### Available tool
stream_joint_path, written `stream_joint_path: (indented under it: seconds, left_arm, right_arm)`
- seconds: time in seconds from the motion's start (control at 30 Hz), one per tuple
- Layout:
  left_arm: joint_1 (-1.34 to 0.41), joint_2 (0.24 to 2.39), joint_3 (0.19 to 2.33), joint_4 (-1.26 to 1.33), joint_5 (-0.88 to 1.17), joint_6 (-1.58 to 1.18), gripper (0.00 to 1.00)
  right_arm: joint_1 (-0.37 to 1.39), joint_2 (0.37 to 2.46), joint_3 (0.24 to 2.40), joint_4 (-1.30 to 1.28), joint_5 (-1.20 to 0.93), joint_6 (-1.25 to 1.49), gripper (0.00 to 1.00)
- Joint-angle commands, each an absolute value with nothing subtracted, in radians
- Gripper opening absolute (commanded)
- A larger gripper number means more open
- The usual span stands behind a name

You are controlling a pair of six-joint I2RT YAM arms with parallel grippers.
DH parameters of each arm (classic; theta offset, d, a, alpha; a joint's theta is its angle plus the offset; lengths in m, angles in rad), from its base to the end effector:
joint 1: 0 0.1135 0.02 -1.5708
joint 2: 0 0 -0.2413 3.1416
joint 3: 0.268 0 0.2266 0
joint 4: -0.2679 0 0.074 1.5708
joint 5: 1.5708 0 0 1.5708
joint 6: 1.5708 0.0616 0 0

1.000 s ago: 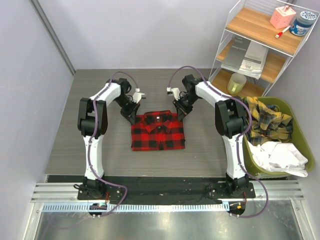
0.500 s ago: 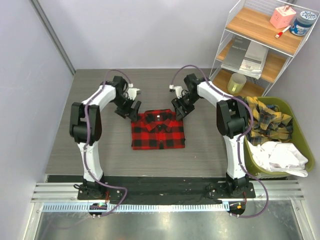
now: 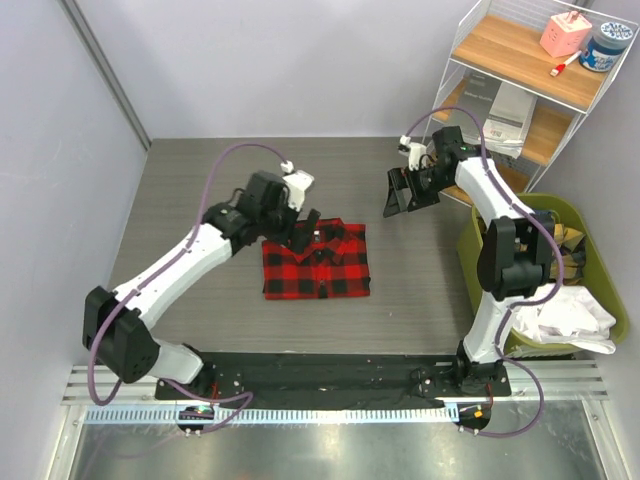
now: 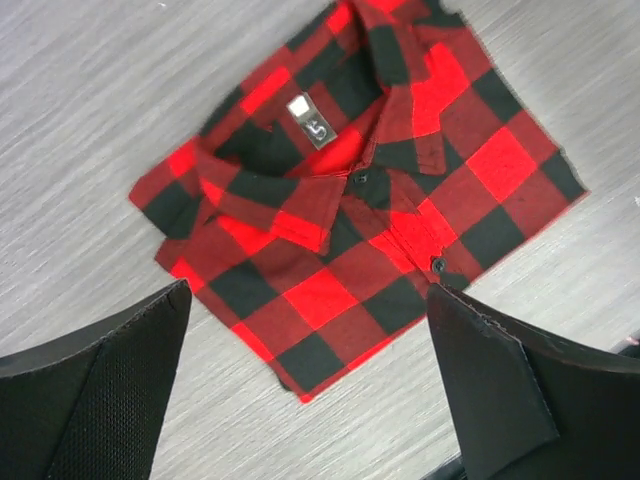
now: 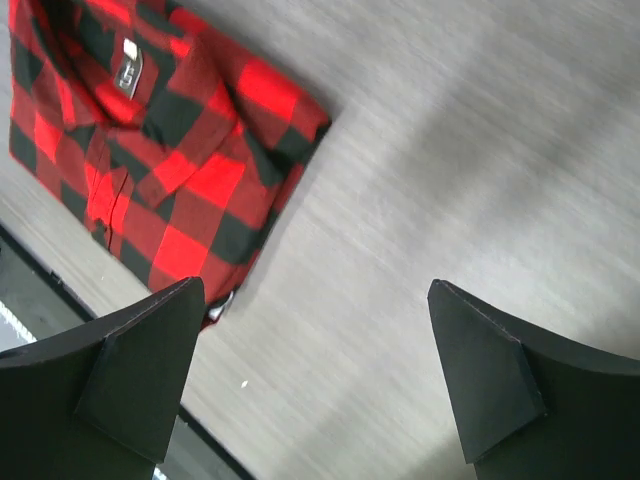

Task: Fold and stack the long sleeve shirts
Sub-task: Neatly place the folded shirt to the corner

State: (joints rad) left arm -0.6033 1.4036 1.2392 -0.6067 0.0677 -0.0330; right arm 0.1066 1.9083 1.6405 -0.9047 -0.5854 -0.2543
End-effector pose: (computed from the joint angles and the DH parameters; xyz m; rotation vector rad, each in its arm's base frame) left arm 0.2466 -0.1750 0.2805 0.7002 2.2679 -0.3901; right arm 0.3694 0.0738 0.2257 -0.6246 2.5389 0.7454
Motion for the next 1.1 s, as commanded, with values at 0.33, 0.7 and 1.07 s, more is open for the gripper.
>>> stream_joint_path:
  seconds: [0.33,0.7,1.07]
  left_arm:
    - [-0.867,1.831,1.382,-0.617,-0.35,-0.433,1.0]
    - [-0.523,2.027,1.444,-0.831,-0.065,-0.137,1.0]
    - [-0.005,2.143,1.636,-0.98,0.009,0.48,1.0]
  right_arm:
    - [0.103,1.706,1.416,-0.874,-0.56,-0.268,1.0]
    - [0.066,1.767,1.491,-0.884,-0.563,-0.287,1.0]
    - [0.052,1.882,1.603,-0.9,-0.571,-0.287,1.0]
